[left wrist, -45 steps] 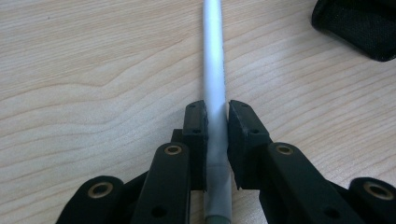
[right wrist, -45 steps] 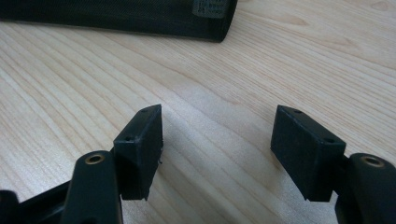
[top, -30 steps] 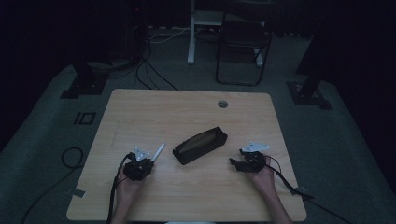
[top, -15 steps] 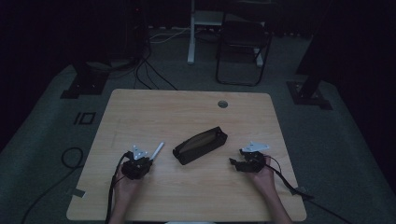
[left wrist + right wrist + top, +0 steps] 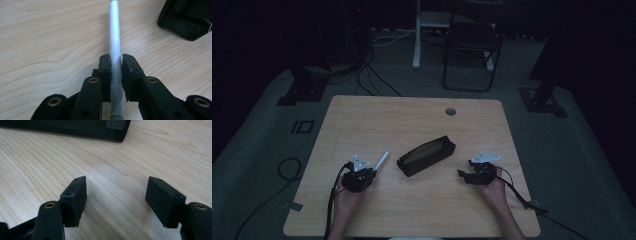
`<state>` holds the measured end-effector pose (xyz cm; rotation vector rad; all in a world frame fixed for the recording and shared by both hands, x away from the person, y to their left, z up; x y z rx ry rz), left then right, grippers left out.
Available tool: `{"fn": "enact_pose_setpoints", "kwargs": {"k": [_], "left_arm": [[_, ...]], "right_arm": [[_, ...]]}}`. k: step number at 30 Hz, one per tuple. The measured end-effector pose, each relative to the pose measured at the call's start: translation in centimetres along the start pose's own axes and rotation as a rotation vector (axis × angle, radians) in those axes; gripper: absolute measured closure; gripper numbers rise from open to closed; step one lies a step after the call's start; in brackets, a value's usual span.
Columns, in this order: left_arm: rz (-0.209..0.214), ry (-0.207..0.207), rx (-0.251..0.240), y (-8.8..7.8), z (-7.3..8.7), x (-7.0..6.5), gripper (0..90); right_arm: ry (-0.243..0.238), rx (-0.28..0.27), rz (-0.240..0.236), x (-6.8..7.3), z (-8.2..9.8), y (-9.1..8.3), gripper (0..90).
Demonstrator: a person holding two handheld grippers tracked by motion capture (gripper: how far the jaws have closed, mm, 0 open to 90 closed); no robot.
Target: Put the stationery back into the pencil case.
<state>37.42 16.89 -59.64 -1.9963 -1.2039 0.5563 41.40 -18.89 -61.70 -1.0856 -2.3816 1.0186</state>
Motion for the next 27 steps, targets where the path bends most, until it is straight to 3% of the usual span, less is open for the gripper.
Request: {"fn": "enact_pose_setpoints", "kwargs": {"k": [18,27], "left_arm": [[0.022,0.031,-0.045,-1.2,-1.4,-0.7,78.8],[0.034,0.067,-0.068,-1.8,-2.0,-1.1,78.8]], "right_arm": [[-0.001,0.000,0.000,0.0,0.0,0.0,32.8],[-0.001,0.001,0.000,0.0,0.0,0.0,32.6]]}}
Point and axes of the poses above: each handheld gripper's, and its own axes: y roughly forward along the jaws, z roughly out of its underside, x roughly to its left, the point moved 10 cm from there along y, roughly forward along the jaws, and after that the axes turned 5 degrees about x, right-handed, at the moved point
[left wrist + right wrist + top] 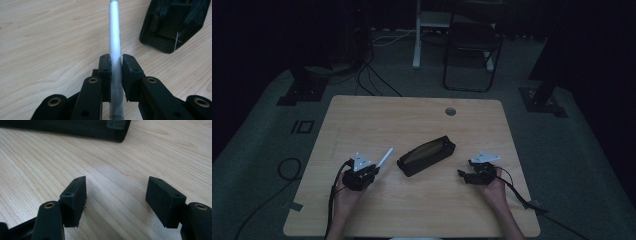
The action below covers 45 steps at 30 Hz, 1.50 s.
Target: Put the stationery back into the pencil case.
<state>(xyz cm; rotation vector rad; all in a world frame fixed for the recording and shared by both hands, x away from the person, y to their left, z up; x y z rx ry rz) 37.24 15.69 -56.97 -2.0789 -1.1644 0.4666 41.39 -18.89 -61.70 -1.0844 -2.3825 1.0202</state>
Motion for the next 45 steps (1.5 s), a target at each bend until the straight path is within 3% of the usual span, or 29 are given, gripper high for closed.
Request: {"fn": "enact_pose_setpoints", "kwargs": {"k": [11,45], "left_arm": [[0.012,0.036,-0.019,-0.6,-0.7,-0.4,78.8],[-0.003,0.061,-0.050,-2.4,-2.3,-0.1,78.8]], "right_arm": [[0.000,0.000,-0.001,0.0,0.0,0.0,32.4],[-0.001,0.000,-0.001,0.0,0.0,0.0,32.4]]}}
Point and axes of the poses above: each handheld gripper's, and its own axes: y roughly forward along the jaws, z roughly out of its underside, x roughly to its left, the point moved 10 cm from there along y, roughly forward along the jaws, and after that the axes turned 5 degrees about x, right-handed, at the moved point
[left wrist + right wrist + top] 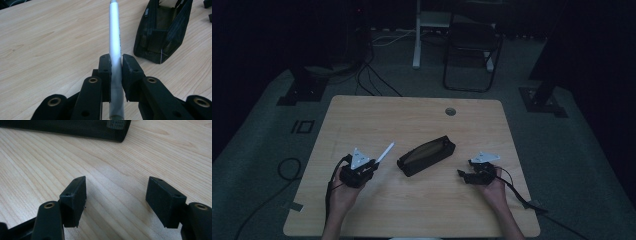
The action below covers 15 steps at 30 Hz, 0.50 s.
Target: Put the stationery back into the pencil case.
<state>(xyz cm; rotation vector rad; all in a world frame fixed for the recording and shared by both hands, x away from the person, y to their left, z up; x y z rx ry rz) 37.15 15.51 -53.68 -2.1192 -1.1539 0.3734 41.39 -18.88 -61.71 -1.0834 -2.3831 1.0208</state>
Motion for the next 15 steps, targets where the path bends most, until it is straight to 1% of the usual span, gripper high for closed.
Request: {"fn": "enact_pose_setpoints", "kwargs": {"k": [6,15], "left_arm": [[-0.003,0.000,-0.007,-0.33,-0.30,0.07,78.8],[-0.006,0.012,-0.015,-0.79,-0.87,0.05,78.8]], "right_arm": [[0.001,0.000,0.000,0.01,0.00,0.00,32.4],[0.000,0.000,0.000,0.00,0.00,0.00,32.4]]}}
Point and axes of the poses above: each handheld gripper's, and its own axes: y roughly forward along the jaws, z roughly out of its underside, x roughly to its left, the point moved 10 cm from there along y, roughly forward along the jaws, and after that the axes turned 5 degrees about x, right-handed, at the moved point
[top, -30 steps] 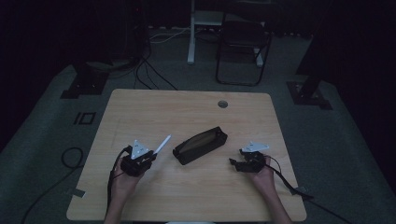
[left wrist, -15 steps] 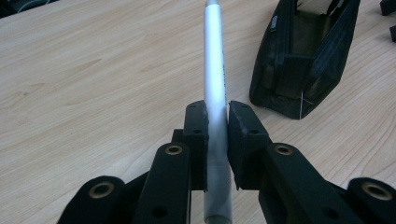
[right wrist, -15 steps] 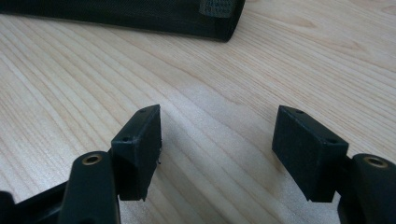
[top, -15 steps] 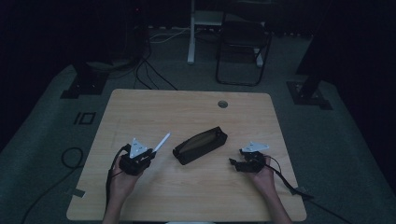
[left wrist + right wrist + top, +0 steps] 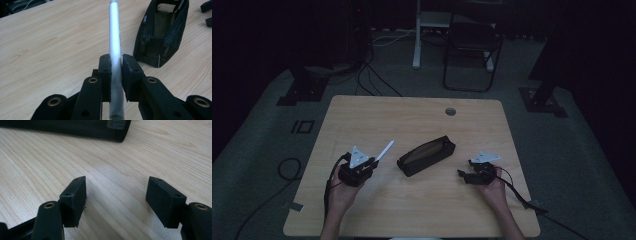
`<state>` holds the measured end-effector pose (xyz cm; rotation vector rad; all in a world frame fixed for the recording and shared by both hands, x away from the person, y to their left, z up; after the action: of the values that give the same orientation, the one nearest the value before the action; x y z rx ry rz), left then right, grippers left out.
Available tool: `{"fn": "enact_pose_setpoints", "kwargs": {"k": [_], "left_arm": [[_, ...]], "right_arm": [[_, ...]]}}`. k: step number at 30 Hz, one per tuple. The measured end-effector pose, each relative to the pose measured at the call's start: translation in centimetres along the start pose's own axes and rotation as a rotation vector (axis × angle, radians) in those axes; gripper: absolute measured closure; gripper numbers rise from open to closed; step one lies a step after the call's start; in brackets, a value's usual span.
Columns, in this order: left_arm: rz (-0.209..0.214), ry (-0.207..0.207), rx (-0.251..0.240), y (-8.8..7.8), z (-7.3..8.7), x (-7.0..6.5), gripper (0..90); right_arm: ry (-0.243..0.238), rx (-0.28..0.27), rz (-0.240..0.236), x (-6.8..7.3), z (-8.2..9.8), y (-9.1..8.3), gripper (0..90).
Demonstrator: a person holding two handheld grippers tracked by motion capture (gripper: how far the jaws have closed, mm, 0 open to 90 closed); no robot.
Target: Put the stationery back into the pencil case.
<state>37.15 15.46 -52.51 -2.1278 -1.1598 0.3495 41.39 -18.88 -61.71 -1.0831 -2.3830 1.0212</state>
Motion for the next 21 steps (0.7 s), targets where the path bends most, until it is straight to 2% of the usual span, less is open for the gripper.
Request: {"fn": "enact_pose_setpoints", "kwargs": {"k": [21], "left_arm": [[0.007,0.026,-0.019,-0.6,-1.4,-0.6,78.8]], "right_arm": [[0.000,0.000,0.000,0.0,0.0,0.0,32.3]]}}
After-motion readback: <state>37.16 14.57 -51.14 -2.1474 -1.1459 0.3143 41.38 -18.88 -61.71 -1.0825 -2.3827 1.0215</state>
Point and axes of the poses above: each handheld gripper's, and its own axes: y roughly forward along the jaws, z roughly out of its underside, x roughly to its left, the point moved 10 cm from there along y, roughly forward along the jaws, and after that the axes turned 5 degrees about x, right-handed, at the moved point
